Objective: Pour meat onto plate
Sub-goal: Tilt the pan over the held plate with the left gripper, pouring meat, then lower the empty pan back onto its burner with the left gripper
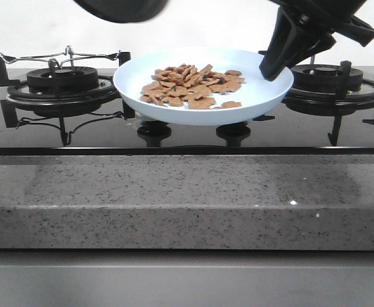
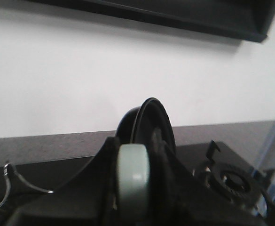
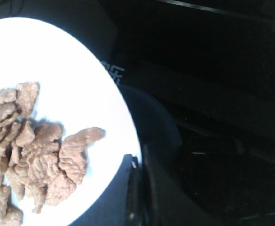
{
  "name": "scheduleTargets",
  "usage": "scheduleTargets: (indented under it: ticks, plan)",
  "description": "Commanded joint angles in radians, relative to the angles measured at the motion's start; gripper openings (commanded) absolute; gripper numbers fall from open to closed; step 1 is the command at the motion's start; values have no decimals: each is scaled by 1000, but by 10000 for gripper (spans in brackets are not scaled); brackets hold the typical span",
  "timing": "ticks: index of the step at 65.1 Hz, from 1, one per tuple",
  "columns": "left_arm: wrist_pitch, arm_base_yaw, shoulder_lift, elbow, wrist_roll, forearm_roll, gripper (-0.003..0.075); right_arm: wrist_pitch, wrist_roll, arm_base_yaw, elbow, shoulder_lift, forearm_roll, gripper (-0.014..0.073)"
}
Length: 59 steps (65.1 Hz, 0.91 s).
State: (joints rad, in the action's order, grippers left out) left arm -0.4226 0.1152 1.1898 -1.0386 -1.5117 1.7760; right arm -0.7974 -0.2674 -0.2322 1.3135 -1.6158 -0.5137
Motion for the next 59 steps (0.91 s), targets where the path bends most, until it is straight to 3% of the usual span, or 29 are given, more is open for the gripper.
scheduleTargets:
  ticks: [1, 18, 34, 59]
  plan:
    - [-19, -77, -26, -31, 147, 87, -20, 33, -7, 1, 28, 43, -41, -69]
    - [-109, -264, 57, -31, 457, 87, -20, 33, -7, 1, 28, 43, -41, -69]
    - [-234, -371, 198, -34, 657, 87, -20, 33, -7, 1, 28, 43, -41, -69]
    - [-298, -388, 389, -136, 688, 87, -20, 33, -7, 1, 28, 43, -41, -69]
